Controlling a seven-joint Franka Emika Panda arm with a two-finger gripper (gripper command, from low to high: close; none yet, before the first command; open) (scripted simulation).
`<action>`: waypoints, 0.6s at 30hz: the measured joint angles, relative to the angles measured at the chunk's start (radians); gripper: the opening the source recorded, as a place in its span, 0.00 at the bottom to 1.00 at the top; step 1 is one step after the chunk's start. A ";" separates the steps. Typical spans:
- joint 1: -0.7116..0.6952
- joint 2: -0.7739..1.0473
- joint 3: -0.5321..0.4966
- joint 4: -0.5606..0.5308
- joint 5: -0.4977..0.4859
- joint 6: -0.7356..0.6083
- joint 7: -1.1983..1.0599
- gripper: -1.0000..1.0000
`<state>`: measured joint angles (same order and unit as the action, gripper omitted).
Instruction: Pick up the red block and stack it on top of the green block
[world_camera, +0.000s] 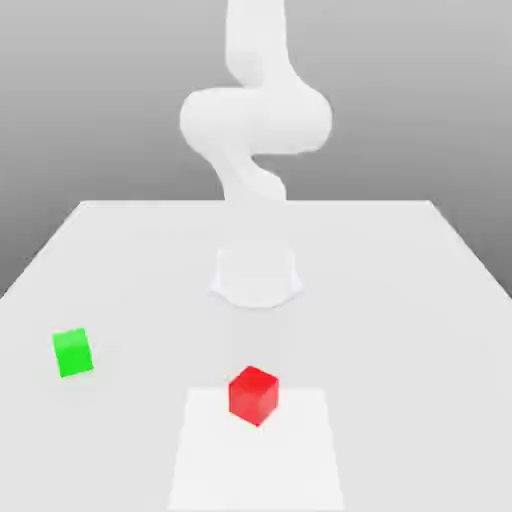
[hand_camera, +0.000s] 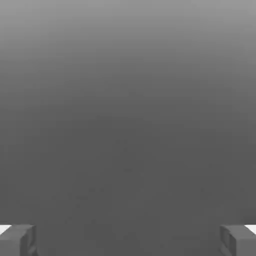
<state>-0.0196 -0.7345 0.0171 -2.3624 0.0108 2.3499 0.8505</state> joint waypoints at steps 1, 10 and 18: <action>-0.008 0.032 0.007 -0.030 0.003 0.024 0.026 0.50; -0.072 0.319 0.075 -0.291 0.027 0.237 0.261 0.50; -0.119 0.662 0.119 -0.520 0.011 0.488 0.513 0.50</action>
<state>-0.1382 -0.0722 0.1360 -2.8827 0.0216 2.8375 1.3638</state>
